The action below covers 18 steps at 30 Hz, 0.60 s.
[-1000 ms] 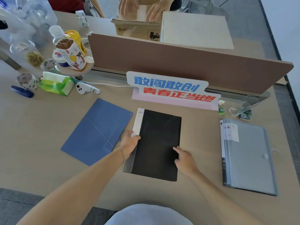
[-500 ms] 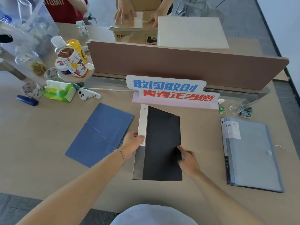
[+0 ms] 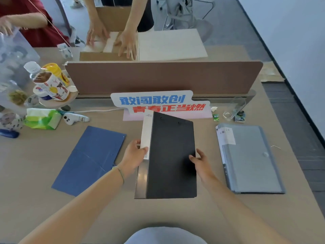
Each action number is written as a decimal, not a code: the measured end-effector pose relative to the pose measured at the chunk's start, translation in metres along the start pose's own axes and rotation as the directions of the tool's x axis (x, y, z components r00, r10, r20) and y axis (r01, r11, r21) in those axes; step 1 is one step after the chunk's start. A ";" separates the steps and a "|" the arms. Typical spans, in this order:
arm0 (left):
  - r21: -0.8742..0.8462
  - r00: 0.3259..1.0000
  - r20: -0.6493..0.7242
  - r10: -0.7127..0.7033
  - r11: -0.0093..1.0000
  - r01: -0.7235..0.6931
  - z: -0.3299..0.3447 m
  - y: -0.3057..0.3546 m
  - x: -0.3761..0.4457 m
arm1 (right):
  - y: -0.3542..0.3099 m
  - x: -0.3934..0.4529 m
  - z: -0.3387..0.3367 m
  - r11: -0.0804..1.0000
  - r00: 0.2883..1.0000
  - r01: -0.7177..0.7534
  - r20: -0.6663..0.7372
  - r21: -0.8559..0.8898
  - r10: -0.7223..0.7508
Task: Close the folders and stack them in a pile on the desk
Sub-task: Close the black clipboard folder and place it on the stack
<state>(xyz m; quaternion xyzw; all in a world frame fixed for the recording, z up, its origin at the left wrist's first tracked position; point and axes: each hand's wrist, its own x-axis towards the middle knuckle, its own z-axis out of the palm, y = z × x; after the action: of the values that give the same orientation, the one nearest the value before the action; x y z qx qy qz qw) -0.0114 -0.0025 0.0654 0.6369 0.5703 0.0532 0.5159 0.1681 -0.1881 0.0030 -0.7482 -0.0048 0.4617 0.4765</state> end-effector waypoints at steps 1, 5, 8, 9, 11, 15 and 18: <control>0.006 1.000 -0.005 -0.003 1.000 0.003 0.007 0.002 -0.001 | -0.004 -0.002 -0.009 0.999 0.999 0.039 0.001 -0.031 -0.039; 0.008 1.000 -0.003 -0.008 1.000 0.008 0.044 0.016 -0.004 | -0.019 -0.013 -0.048 0.978 0.982 0.176 -0.048 -0.112 -0.183; -0.015 1.000 0.027 -0.011 1.000 0.012 0.082 0.030 -0.010 | -0.028 -0.016 -0.084 0.970 0.966 0.211 -0.125 -0.125 -0.226; -0.026 0.999 0.035 -0.007 1.000 0.008 0.095 0.035 -0.012 | -0.030 -0.015 -0.098 0.969 0.960 0.217 -0.153 -0.120 -0.234; -0.037 0.999 0.049 -0.001 0.999 0.003 0.123 0.048 -0.013 | -0.032 -0.011 -0.126 0.965 0.947 0.224 -0.204 -0.138 -0.249; -0.026 0.994 0.107 0.003 1.000 0.000 0.177 0.071 -0.016 | -0.031 0.001 -0.179 0.967 0.929 0.196 -0.285 -0.165 -0.237; -0.022 0.990 0.140 -0.002 1.000 0.005 0.213 0.086 -0.019 | -0.024 0.015 -0.214 0.969 0.917 0.175 -0.331 -0.173 -0.224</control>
<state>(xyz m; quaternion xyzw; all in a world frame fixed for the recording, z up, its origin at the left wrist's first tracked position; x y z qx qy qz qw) 0.1795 -0.1292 0.0382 0.6323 0.5331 0.0139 0.5620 0.3359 -0.3199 0.0355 -0.8451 -0.0293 0.2696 0.4607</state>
